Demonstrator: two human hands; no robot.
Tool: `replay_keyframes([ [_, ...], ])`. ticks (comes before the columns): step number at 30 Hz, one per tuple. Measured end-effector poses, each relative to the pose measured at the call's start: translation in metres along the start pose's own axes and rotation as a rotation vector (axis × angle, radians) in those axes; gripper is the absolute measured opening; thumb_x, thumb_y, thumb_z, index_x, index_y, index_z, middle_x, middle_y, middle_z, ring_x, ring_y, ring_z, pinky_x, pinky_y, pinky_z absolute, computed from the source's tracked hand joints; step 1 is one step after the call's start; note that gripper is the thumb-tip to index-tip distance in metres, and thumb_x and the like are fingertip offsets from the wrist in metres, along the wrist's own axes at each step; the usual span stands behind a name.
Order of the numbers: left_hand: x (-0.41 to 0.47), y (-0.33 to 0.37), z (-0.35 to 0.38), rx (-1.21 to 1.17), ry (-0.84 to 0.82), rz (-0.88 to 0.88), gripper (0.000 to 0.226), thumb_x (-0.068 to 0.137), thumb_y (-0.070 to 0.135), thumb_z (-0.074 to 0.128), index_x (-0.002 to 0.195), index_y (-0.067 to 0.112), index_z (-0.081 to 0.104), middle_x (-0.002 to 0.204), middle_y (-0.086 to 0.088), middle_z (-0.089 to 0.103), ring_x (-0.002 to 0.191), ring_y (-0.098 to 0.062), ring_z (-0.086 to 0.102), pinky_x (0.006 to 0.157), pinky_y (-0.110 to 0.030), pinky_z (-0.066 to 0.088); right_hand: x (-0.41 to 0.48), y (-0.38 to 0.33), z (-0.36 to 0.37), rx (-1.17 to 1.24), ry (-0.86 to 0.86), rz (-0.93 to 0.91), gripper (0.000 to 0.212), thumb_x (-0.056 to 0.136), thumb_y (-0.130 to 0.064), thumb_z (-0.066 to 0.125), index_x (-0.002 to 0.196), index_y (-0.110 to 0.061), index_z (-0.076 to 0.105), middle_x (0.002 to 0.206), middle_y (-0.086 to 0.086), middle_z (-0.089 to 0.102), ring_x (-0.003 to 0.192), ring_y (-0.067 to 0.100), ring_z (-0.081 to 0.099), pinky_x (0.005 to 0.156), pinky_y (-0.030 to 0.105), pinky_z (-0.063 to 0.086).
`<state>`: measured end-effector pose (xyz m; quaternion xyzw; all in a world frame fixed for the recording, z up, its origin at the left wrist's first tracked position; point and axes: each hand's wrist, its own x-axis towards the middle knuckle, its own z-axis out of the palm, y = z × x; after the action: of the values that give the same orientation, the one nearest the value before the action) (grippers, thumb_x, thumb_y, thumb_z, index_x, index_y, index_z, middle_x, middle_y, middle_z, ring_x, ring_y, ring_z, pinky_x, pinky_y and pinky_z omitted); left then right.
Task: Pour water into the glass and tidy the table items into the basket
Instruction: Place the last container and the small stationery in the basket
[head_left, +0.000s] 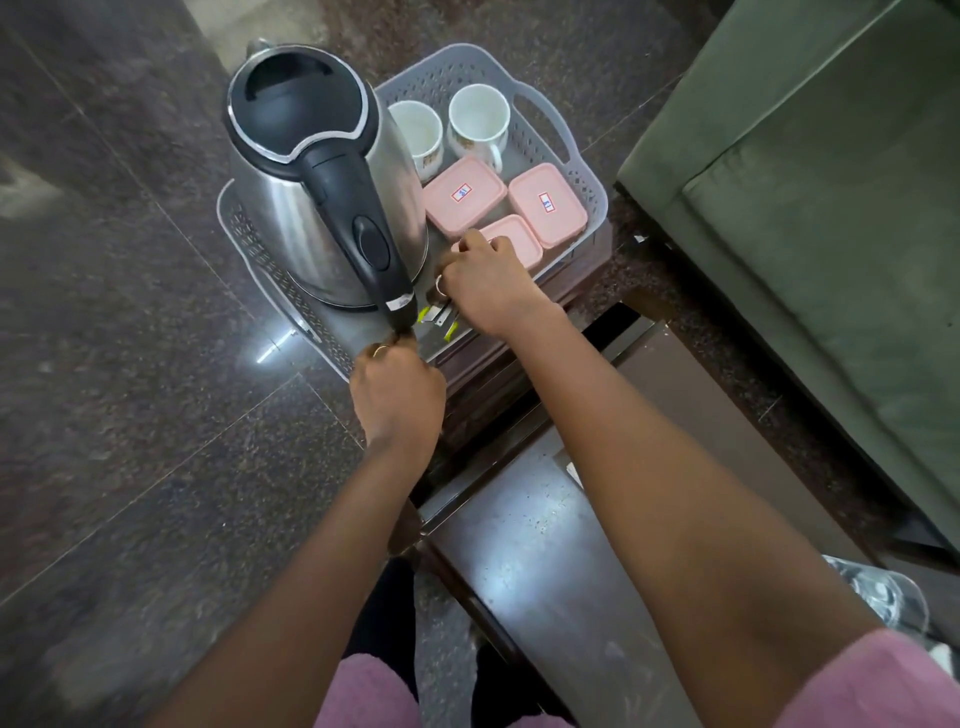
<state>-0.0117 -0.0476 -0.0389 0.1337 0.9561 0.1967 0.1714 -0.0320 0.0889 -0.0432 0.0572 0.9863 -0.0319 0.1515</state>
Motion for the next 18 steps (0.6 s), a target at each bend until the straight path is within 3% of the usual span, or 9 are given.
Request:
replay_keyframes([
  [7,0.001,-0.001,0.003,0.014,-0.029,-0.023,0.025,0.083,0.004,0.043,0.095,-0.008,0.061,0.093,-0.030,0.064,0.096,-0.041,0.056,0.082,-0.045,0.047,0.008,-0.007,0.011,0.096,-0.053,-0.061,0.037,0.086,0.003,0.040,0.117,-0.010,0.057,0.126,0.002,0.053,0.115,0.028,0.038,0.085,0.044,0.040],
  [10,0.002,0.002,0.001,0.027,-0.019,-0.009,0.023,0.086,0.007,0.044,0.088,-0.007,0.063,0.089,-0.029,0.065,0.095,-0.039,0.057,0.081,-0.042,0.045,0.008,0.000,0.016,0.250,-0.017,-0.075,0.042,0.083,0.005,0.045,0.121,-0.008,0.058,0.125,0.010,0.054,0.115,0.031,0.046,0.093,0.037,0.041],
  [15,-0.009,0.014,0.006,0.024,0.063,0.068,0.028,0.091,0.012,0.041,0.092,-0.003,0.064,0.089,-0.025,0.067,0.095,-0.037,0.057,0.082,-0.042,0.047,-0.027,0.016,0.012,0.806,0.360,0.215,0.040,0.075,0.015,0.049,0.109,0.001,0.065,0.117,0.019,0.059,0.109,0.030,0.055,0.090,0.020,0.035],
  [18,-0.025,0.026,0.015,0.011,0.191,0.197,0.024,0.089,0.008,0.044,0.101,0.002,0.065,0.097,-0.017,0.070,0.101,-0.033,0.057,0.087,-0.040,0.045,-0.063,0.023,0.024,0.892,0.599,0.451,0.032,0.077,0.014,0.049,0.102,0.003,0.066,0.109,0.018,0.060,0.101,0.029,0.058,0.087,0.017,0.036],
])
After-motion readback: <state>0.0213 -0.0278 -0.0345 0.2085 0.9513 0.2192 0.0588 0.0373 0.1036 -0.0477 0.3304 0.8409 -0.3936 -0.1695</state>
